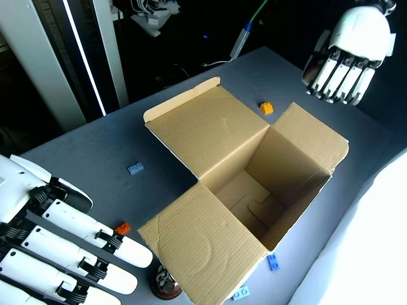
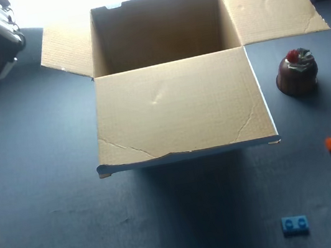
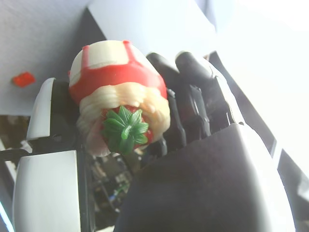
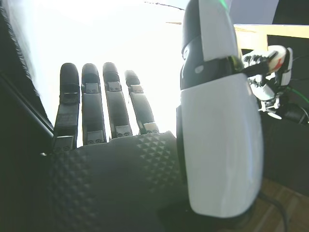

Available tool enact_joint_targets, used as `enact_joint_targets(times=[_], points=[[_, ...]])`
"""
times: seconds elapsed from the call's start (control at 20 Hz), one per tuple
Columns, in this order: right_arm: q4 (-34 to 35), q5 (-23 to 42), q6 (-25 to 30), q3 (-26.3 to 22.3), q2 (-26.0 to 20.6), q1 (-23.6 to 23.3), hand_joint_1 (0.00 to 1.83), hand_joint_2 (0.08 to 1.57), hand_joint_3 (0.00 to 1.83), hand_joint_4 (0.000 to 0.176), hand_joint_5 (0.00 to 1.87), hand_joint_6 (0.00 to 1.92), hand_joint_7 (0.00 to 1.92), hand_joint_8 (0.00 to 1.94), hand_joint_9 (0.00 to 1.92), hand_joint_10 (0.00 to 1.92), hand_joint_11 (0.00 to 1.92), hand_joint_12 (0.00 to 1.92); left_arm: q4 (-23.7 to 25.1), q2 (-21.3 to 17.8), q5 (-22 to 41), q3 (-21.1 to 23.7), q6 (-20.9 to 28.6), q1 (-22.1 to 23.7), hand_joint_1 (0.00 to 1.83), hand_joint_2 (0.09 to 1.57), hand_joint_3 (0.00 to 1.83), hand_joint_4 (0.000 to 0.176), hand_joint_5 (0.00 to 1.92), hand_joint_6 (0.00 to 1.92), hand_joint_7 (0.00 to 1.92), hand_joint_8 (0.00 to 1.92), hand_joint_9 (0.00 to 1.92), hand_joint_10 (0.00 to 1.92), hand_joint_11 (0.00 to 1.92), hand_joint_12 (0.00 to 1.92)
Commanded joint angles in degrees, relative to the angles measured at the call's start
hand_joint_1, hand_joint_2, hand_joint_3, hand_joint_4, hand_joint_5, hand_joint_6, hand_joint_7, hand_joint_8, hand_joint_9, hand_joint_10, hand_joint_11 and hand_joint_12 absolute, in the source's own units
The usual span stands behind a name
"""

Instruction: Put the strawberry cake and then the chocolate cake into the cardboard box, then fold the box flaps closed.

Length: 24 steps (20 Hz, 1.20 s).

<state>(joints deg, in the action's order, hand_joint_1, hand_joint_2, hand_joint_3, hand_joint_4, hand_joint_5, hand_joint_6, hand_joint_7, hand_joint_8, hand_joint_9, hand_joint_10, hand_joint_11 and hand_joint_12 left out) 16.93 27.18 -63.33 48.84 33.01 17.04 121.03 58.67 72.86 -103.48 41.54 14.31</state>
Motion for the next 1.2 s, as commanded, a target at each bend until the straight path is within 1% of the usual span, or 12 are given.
enact_joint_targets(times=[0.0, 0.1, 0.15, 0.2, 0.3, 0.45, 0.65, 0.75, 0.8, 0.9, 1.05, 1.15], points=[[-0.07, 7.28, -0.26, 0.18, -0.88, -0.89, 0.95, 0.98, 0.00, 0.000, 0.07, 0.00, 0.15, 0.00, 0.17, 0.00, 0.00, 0.49, -4.46, -0.38, -0.42, 0.18, -0.17, 1.22, 1.13, 1.29, 0.00, 0.000, 0.62, 1.40, 0.69, 1.58, 0.48, 1.45, 0.25, 1.82], [-0.07, 7.29, -0.26, 0.18, -0.88, -0.91, 0.92, 1.01, 0.01, 0.000, 0.07, 0.00, 0.14, 0.00, 0.15, 0.00, 0.00, 0.34, -4.46, -0.12, -0.21, 0.61, -0.17, 1.62, 1.13, 1.29, 0.00, 0.000, 0.65, 1.37, 0.69, 1.59, 0.50, 1.46, 0.28, 1.81], [-0.07, 7.32, -0.26, 0.18, -0.88, -0.99, 0.89, 1.01, 0.01, 0.000, 0.07, 0.00, 0.14, 0.00, 0.16, 0.01, 0.00, 0.37, -4.48, 0.06, -0.16, 0.86, -0.17, 1.77, 1.12, 1.30, 0.00, 0.000, 0.65, 1.38, 0.65, 1.63, 0.46, 1.51, 0.27, 1.85], [-0.07, 7.35, -0.26, 0.18, -0.87, -1.05, 0.90, 1.02, 0.01, 0.000, 0.08, 0.00, 0.13, 0.00, 0.16, 0.00, 0.00, 0.32, -4.52, 0.39, 0.01, 1.02, -0.17, 1.96, 1.12, 1.30, 0.00, 0.000, 0.66, 1.36, 0.64, 1.63, 0.44, 1.52, 0.26, 1.87], [-0.07, 7.51, -0.26, 0.18, -0.86, -1.21, 0.91, 1.02, 0.00, 0.000, 0.07, 0.00, 0.12, 0.00, 0.16, 0.00, 0.00, 0.44, -4.54, 1.27, 0.04, 0.88, -0.17, 2.41, 1.12, 1.29, 0.00, 0.000, 0.68, 1.36, 0.64, 1.61, 0.45, 1.53, 0.28, 1.89], [-0.07, 8.43, -1.04, 0.21, -0.87, -1.28, 0.89, 1.04, 0.01, 0.000, 0.07, 0.00, 0.14, 0.00, 0.15, 0.00, 0.00, 0.47, -4.49, 3.64, 0.04, -0.58, -0.17, 3.80, 1.11, 1.31, 0.00, 0.000, 0.64, 1.43, 0.62, 1.65, 0.43, 1.57, 0.28, 1.92], [0.32, 11.62, -2.87, 0.25, -1.16, -1.25, 0.88, 1.06, 0.00, 0.000, 0.04, 0.00, 0.13, 0.00, 0.15, 0.00, 0.00, 0.38, -4.16, 6.80, -0.05, -1.91, -0.17, 5.22, 1.10, 1.31, 0.00, 0.019, 0.63, 1.47, 0.62, 1.61, 0.42, 1.55, 0.27, 1.91], [0.90, 11.15, -2.90, 0.33, -1.18, -1.19, 0.89, 1.06, 0.00, 0.000, 0.05, 0.00, 0.13, 0.00, 0.14, 0.00, 0.00, 0.40, -4.05, 8.30, -0.11, -2.03, -0.17, 5.32, 1.09, 1.32, 0.00, 0.006, 0.62, 1.47, 0.60, 1.66, 0.41, 1.56, 0.28, 1.90], [1.42, 10.70, -2.91, 0.41, -1.17, -1.18, 0.88, 1.06, 0.00, 0.000, 0.05, 0.00, 0.13, 0.00, 0.14, 0.00, 0.00, 0.42, -3.92, 8.85, -0.23, -1.93, -0.17, 5.32, 1.09, 1.33, 0.00, 0.009, 0.61, 1.49, 0.59, 1.67, 0.41, 1.57, 0.28, 1.90], [1.80, 10.41, -2.90, 0.49, -1.14, -1.20, 0.89, 1.05, 0.00, 0.000, 0.05, 0.00, 0.14, 0.00, 0.15, 0.00, 0.00, 0.42, -3.78, 9.75, -0.63, -1.47, -0.17, 5.16, 1.09, 1.33, 0.00, 0.000, 0.60, 1.47, 0.60, 1.67, 0.40, 1.55, 0.25, 1.89], [1.80, 10.40, -2.90, 0.46, -1.12, -1.24, 0.90, 1.05, 0.00, 0.000, 0.06, 0.00, 0.12, 0.00, 0.15, 0.00, 0.00, 0.42, -3.75, 10.93, -1.81, -0.31, -0.18, 4.49, 1.09, 1.33, 0.00, 0.012, 0.60, 1.50, 0.61, 1.64, 0.43, 1.52, 0.28, 1.85], [1.80, 10.26, -2.89, 0.46, -1.11, -1.24, 0.90, 1.04, 0.00, 0.000, 0.05, 0.00, 0.13, 0.00, 0.16, 0.00, 0.00, 0.44, -3.76, 11.59, -2.87, 0.92, -0.18, 3.48, 1.11, 1.32, 0.00, 0.000, 0.59, 1.45, 0.64, 1.64, 0.44, 1.50, 0.30, 1.85]])
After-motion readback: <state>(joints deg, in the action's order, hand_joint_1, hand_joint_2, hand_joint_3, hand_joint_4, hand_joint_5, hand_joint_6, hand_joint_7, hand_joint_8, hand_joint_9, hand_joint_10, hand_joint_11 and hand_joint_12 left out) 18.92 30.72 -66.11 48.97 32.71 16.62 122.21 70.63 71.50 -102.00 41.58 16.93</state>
